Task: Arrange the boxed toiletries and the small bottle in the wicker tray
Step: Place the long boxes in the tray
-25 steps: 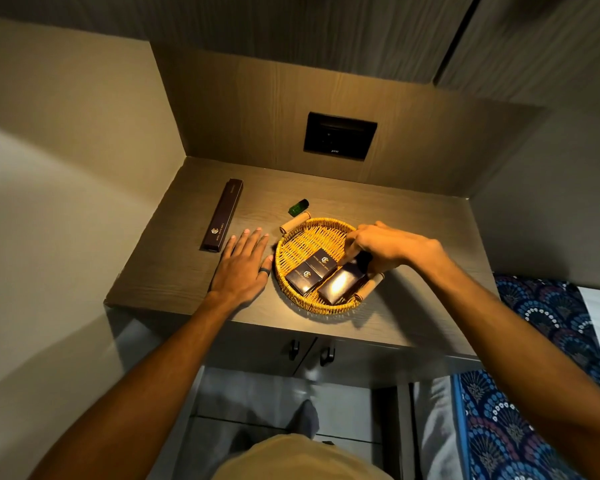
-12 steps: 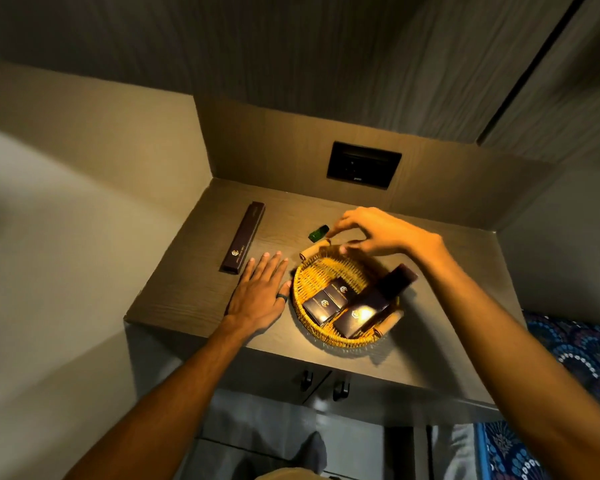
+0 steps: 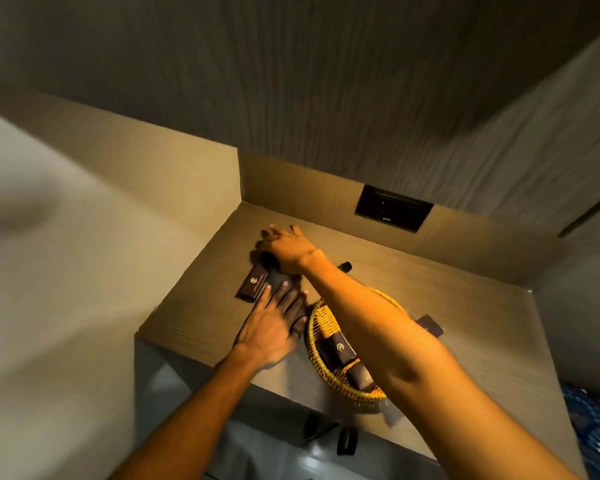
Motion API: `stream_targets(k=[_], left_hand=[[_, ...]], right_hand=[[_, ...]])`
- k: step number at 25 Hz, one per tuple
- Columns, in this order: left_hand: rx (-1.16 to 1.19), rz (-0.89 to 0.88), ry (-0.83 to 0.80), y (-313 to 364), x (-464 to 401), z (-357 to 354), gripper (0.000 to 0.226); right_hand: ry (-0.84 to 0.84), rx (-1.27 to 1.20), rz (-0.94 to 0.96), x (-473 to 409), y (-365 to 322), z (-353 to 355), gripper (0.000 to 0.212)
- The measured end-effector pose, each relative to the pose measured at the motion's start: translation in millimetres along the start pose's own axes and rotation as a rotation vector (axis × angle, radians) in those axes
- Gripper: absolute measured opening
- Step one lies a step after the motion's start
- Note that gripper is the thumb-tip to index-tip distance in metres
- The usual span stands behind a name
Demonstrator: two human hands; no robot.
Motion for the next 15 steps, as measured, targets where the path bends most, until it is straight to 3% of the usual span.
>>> stream_targets(k=[5, 10, 12, 15], left_hand=[[0.056, 0.023, 0.027, -1, -1, 0, 0.066], [0.033, -0.004, 0.03, -3, 3, 0, 0.065], [0.061, -0.013, 0.037, -4, 3, 0, 0.067], [0.062, -0.008, 0.011, -3, 1, -4, 0.066]], right_hand=[[0.208, 0.019, -0.058, 25, 26, 26, 0.057], [0.452, -0.184, -0.055, 140, 95, 46, 0.058], [0.443, -0.28, -0.009, 190, 114, 30, 0.051], [0.288, -0.34, -0.064, 233, 122, -11, 0.045]])
Point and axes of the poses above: each hand's wrist, its own x-axis away from the middle knuckle, its own z-axis out of the back of the hand, y = z × x, the point moved 4 cm from there along -x, towards the middle knuckle, and after that the axes turned 5 degrees about x, right-handed, at the moved point
